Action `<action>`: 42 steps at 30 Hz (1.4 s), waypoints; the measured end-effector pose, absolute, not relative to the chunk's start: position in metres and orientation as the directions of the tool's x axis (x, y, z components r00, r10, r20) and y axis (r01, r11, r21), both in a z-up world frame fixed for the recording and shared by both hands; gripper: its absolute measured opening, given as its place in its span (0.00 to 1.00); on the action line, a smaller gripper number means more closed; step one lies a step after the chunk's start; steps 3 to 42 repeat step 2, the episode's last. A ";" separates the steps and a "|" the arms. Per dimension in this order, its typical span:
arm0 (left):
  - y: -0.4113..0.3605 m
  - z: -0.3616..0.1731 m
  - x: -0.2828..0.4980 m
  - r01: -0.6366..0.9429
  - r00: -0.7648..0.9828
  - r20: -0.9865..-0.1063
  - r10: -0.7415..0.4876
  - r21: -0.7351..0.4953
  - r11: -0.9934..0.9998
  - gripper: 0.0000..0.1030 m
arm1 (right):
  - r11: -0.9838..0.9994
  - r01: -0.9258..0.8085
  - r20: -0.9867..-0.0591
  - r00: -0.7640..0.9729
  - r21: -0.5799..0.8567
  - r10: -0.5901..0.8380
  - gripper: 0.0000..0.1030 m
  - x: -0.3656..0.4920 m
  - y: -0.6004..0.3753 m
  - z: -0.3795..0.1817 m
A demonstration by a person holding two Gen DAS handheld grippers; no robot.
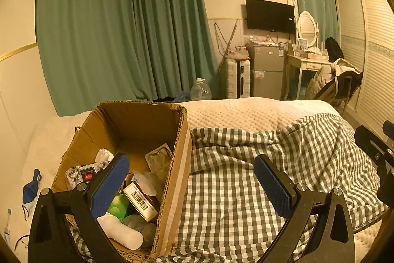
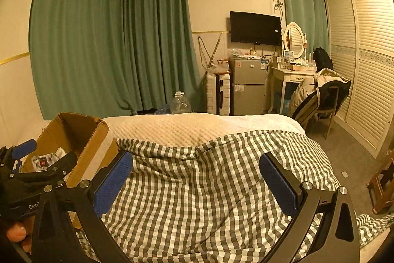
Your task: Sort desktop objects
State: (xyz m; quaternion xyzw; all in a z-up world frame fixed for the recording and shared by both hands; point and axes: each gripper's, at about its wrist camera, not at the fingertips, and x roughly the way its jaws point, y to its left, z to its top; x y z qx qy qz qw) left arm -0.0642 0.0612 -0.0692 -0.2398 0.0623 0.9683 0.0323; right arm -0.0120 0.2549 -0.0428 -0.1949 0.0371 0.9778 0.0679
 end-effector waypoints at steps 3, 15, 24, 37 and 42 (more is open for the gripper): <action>0.061 -0.067 -0.063 -0.090 -0.884 -0.467 0.029 0.108 -0.990 1.00 | -0.988 -0.148 -0.386 -0.915 0.049 0.118 0.99 -0.012 0.255 -0.042; 0.061 -0.067 -0.063 -0.090 -0.884 -0.467 0.029 0.108 -0.990 1.00 | -0.988 -0.148 -0.386 -0.915 0.049 0.118 0.99 -0.012 0.255 -0.042; 0.061 -0.067 -0.063 -0.090 -0.884 -0.467 0.029 0.108 -0.990 1.00 | -0.988 -0.148 -0.386 -0.915 0.049 0.118 0.99 -0.012 0.255 -0.042; 0.061 -0.067 -0.063 -0.090 -0.884 -0.467 0.029 0.108 -0.990 1.00 | -0.988 -0.148 -0.386 -0.915 0.049 0.118 0.99 -0.012 0.255 -0.042; 0.061 -0.067 -0.063 -0.090 -0.884 -0.467 0.029 0.108 -0.990 1.00 | -0.988 -0.148 -0.386 -0.915 0.049 0.118 0.99 -0.012 0.255 -0.042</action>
